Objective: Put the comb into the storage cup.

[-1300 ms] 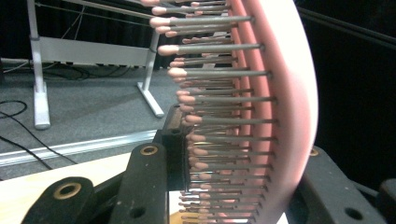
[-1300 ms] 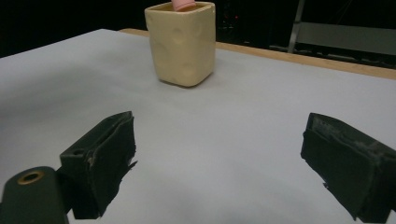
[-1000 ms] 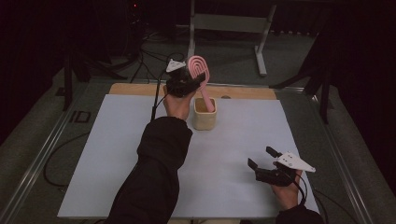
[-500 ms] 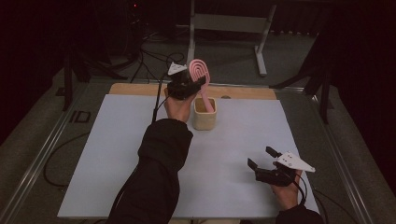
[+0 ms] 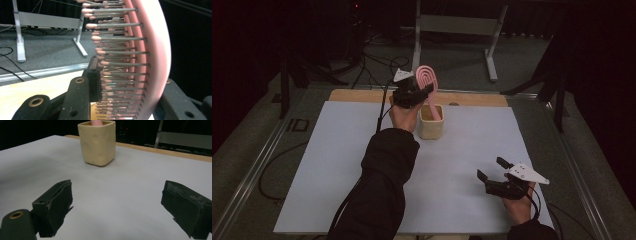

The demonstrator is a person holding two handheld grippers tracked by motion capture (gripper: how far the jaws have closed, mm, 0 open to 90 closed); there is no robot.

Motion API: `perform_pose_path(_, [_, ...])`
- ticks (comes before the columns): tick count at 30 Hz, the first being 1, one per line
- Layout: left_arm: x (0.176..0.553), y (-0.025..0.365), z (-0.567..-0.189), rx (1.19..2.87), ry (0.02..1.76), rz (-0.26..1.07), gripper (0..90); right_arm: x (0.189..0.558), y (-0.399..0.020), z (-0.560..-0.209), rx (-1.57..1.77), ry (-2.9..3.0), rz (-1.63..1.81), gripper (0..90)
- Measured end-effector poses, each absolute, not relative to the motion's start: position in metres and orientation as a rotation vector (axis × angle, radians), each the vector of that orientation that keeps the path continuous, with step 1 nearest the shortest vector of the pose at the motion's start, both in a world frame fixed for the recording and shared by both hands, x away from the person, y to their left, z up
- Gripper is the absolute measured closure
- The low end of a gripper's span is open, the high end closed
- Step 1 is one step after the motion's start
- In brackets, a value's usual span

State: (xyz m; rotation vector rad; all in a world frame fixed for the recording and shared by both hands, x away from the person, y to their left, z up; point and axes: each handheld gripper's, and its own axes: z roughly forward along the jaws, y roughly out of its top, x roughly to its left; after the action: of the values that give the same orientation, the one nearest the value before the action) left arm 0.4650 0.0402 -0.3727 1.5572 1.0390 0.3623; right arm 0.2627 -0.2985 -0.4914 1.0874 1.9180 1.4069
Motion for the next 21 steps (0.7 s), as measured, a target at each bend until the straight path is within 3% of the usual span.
perform_pose_path(21, [0.465,0.038,-0.383,1.571,1.052,0.350,64.3,0.263,-0.298,-0.491,1.083,1.919,1.407,9.6])
